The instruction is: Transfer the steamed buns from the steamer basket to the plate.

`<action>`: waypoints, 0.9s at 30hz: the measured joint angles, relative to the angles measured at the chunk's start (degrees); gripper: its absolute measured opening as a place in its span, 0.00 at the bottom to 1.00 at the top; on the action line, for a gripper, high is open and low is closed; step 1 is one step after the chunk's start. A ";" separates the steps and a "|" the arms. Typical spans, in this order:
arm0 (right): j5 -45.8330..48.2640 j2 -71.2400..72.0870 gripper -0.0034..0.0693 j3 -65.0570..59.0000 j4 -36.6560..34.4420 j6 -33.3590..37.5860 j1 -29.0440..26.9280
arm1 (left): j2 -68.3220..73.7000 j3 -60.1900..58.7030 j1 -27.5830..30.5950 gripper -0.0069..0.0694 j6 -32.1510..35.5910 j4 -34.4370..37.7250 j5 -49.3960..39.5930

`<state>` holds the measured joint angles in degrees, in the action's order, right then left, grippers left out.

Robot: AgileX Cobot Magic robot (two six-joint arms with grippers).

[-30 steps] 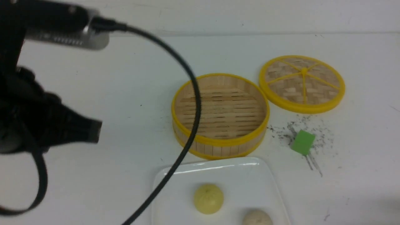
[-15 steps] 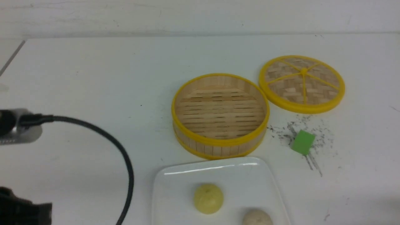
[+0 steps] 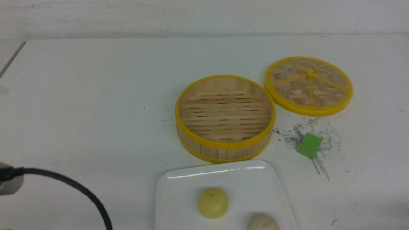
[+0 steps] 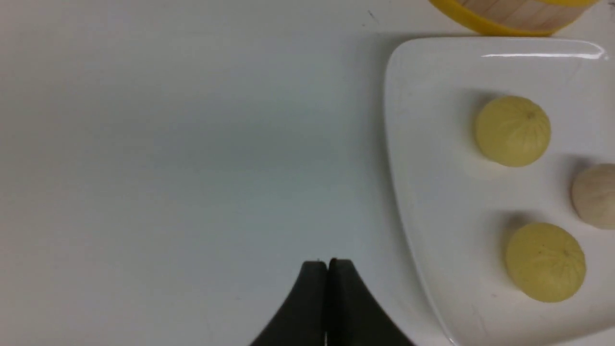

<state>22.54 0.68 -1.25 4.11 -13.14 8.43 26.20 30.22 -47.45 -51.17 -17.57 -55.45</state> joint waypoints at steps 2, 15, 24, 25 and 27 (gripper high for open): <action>0.00 0.00 0.22 0.00 0.00 0.07 0.00 | 0.00 -0.68 0.00 0.12 0.00 0.00 1.66; 0.02 0.00 0.23 0.00 2.59 1.54 0.00 | -0.06 -1.01 0.00 0.12 1.81 -1.83 9.48; 0.02 0.00 0.25 0.00 2.79 1.72 0.00 | -0.06 -1.01 0.00 0.14 1.76 -3.45 26.11; 0.02 0.00 0.25 0.00 2.79 1.72 0.00 | -0.06 -1.01 0.00 0.14 1.76 -3.52 27.80; 0.02 0.00 0.26 0.00 2.79 1.72 0.00 | -0.06 -1.01 0.00 0.14 1.76 -4.38 29.66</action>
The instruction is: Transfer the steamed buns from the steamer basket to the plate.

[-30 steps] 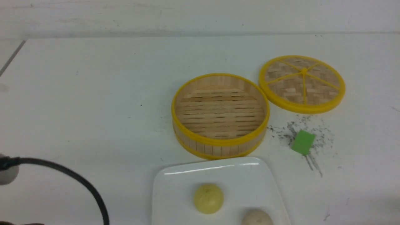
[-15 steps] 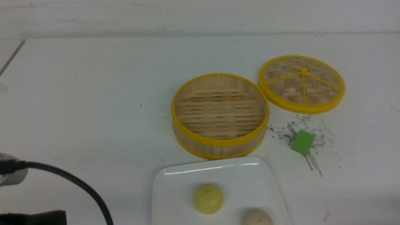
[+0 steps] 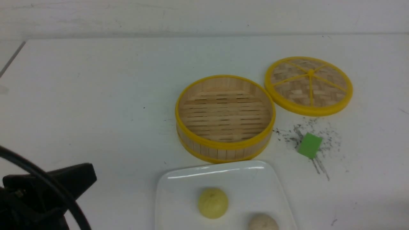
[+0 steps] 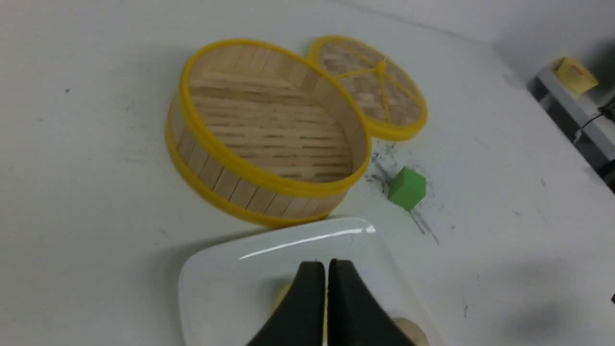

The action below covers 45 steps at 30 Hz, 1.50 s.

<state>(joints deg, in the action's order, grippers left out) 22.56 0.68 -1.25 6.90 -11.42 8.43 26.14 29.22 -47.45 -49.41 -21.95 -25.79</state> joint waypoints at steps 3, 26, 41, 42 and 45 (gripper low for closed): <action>0.00 0.00 0.26 0.00 0.00 0.00 0.00 | 0.00 -0.02 0.00 0.14 0.00 -1.67 0.17; 0.05 0.00 0.31 0.00 0.00 0.00 0.00 | -14.28 -15.15 16.96 0.16 13.51 12.98 2.09; 0.05 0.00 0.34 0.00 0.00 0.00 0.00 | -26.78 -29.68 49.12 0.19 34.92 18.33 2.25; 0.05 0.00 0.34 0.00 0.00 0.00 0.00 | -26.78 -29.73 49.18 0.19 35.67 18.35 1.94; 0.05 0.00 0.35 0.00 0.00 0.00 0.00 | -26.78 -29.73 49.22 0.19 37.37 18.35 1.11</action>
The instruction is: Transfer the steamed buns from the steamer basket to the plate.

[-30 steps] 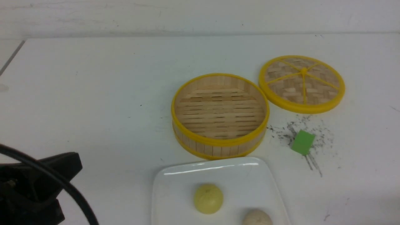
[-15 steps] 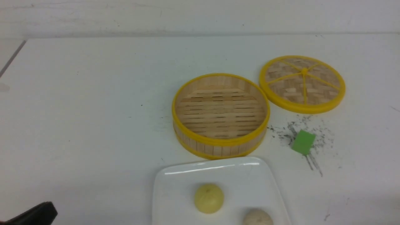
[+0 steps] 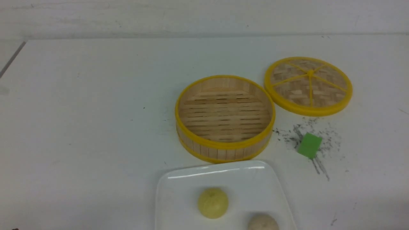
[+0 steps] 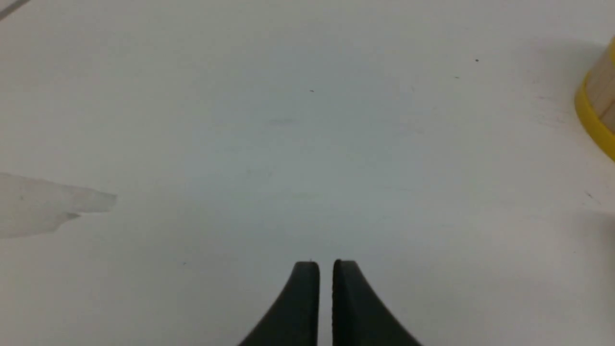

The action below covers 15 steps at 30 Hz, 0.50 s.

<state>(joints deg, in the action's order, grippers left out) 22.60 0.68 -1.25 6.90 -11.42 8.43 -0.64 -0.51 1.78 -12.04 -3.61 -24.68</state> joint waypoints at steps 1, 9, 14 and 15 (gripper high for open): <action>0.00 0.00 0.35 0.00 0.00 0.00 0.00 | 0.00 0.00 -0.05 0.19 0.18 0.00 -0.13; 0.00 0.00 0.36 0.00 0.00 0.00 0.00 | -0.07 -0.21 -4.52 0.20 0.18 0.00 0.22; 0.00 0.00 0.37 0.00 0.00 0.00 0.00 | -0.07 -0.47 -4.56 0.21 0.18 0.00 1.58; 0.00 0.00 0.37 0.00 0.00 0.00 0.00 | -0.07 -0.52 -4.56 0.21 0.18 0.00 1.85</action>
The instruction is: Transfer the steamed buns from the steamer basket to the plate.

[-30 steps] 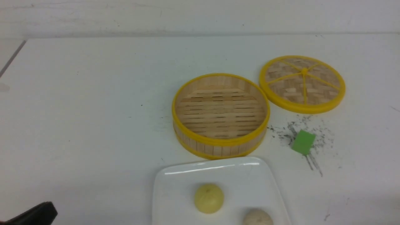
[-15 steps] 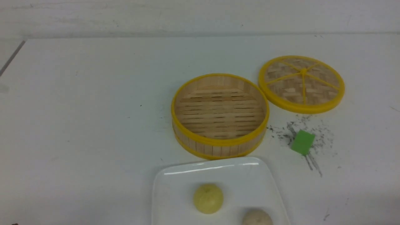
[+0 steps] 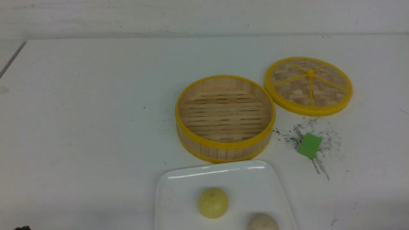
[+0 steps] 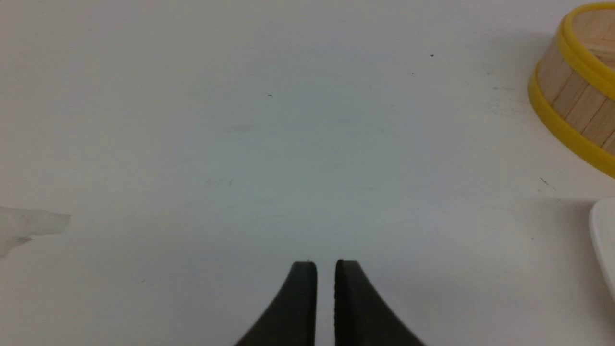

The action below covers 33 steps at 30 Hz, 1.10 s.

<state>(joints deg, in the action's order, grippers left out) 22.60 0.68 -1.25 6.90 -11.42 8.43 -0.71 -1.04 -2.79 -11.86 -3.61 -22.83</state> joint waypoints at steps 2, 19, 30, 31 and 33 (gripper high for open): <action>0.00 0.00 0.37 0.00 0.00 0.00 0.00 | 0.00 -0.07 0.00 0.21 0.00 0.00 0.15; 0.00 0.00 0.37 0.00 0.00 0.00 0.00 | 0.00 -0.07 0.00 0.23 0.00 -0.13 0.17; 0.00 0.00 0.38 0.00 0.00 0.00 0.00 | 0.00 -0.07 0.00 0.23 0.00 -0.18 0.21; 0.00 0.00 0.38 0.00 0.00 0.00 0.00 | 0.00 -0.07 0.00 0.23 0.00 -0.18 0.21; 0.00 0.00 0.38 0.00 0.00 0.00 0.00 | 0.00 -0.07 0.00 0.24 0.00 -0.18 0.21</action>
<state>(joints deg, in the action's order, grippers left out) 22.60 0.68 -1.25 6.90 -11.42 8.43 -0.71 -1.10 -2.79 -11.86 -3.79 -22.61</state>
